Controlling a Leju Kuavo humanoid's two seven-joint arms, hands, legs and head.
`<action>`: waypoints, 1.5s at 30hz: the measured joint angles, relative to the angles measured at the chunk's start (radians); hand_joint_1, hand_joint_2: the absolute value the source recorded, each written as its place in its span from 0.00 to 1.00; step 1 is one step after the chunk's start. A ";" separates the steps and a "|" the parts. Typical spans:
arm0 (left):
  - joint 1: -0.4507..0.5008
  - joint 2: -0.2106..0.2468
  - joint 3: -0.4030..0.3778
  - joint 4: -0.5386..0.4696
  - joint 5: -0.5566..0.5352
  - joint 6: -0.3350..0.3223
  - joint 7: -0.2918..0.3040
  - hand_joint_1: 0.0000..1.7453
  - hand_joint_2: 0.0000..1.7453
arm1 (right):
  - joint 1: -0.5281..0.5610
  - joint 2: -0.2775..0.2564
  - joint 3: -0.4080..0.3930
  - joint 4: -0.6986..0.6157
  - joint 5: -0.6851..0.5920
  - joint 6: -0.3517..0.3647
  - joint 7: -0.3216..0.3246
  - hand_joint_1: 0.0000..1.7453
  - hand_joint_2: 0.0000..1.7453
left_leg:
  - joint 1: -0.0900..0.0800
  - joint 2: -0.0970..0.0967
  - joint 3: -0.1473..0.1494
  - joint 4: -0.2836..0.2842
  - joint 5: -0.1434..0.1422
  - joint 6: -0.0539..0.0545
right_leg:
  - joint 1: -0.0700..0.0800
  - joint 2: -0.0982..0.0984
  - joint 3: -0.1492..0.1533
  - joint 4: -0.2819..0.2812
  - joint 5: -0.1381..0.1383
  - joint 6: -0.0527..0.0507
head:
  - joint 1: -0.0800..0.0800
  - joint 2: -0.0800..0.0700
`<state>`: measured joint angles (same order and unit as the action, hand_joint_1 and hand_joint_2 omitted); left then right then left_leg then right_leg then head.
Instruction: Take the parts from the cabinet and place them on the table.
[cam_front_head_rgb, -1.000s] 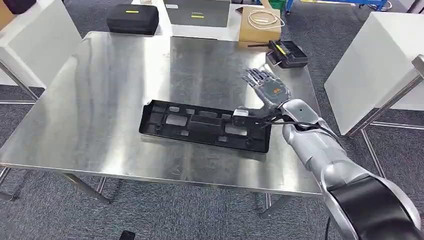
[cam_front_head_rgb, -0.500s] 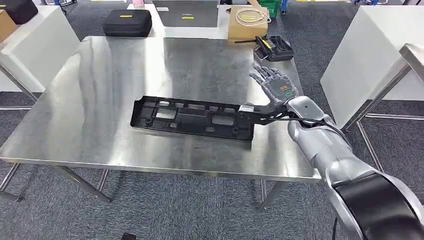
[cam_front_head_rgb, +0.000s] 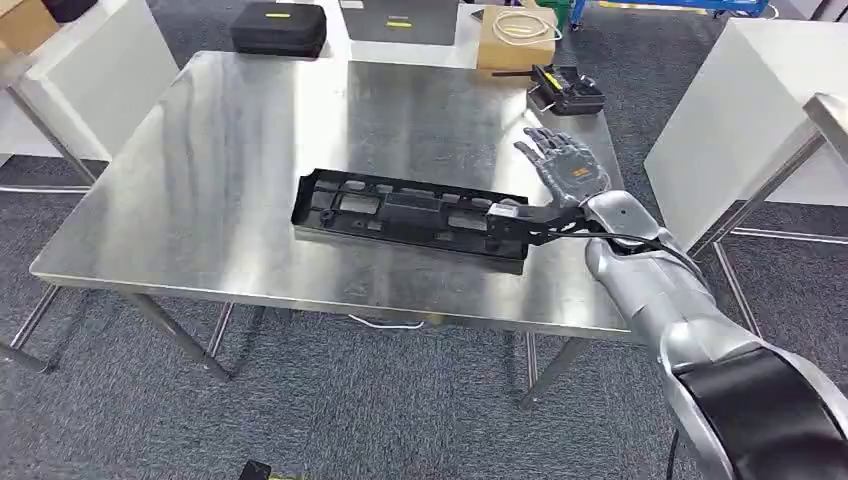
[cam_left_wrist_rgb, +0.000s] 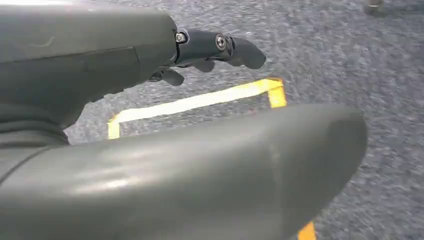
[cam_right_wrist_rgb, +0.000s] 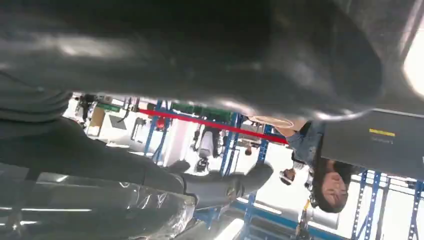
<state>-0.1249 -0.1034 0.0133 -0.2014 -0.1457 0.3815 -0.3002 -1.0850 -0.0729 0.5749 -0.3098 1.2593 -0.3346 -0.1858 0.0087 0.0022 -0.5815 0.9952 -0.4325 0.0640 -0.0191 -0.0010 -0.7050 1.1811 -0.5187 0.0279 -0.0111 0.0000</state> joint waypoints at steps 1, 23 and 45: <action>0.000 0.000 0.000 0.000 0.000 -0.002 0.000 0.00 0.00 | 0.002 -0.003 0.000 0.000 0.000 -0.002 0.012 0.00 0.00 | -0.002 0.000 -0.015 0.001 0.011 0.001 | 0.000 0.000 -0.029 0.089 -0.038 0.001 | -0.001 0.000; -0.001 -0.011 0.000 0.000 -0.004 -0.003 0.004 0.00 0.00 | 0.003 -0.057 -0.007 0.012 0.029 -0.018 0.237 0.00 0.00 | 0.031 -0.008 0.064 0.040 -0.068 -0.093 | -0.014 -0.007 0.061 -0.177 0.141 0.009 | -0.006 0.000; 0.021 -0.035 0.019 0.001 0.019 0.018 -0.001 0.00 0.00 | 0.123 -0.160 -0.097 0.044 -0.004 -0.142 0.456 0.00 0.00 | -0.007 -0.007 -0.146 0.118 -0.047 -0.044 | 0.002 -0.007 0.166 -0.208 0.072 -0.040 | 0.003 0.000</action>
<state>-0.1037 -0.1385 0.0328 -0.2007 -0.1270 0.3990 -0.3010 -0.9616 -0.2331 0.4776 -0.2655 1.2554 -0.4765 0.2701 0.0012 -0.0049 -0.7273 1.1136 -0.4797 0.0199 -0.0175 -0.0082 -0.5393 0.9727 -0.4468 -0.0121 -0.0084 0.0000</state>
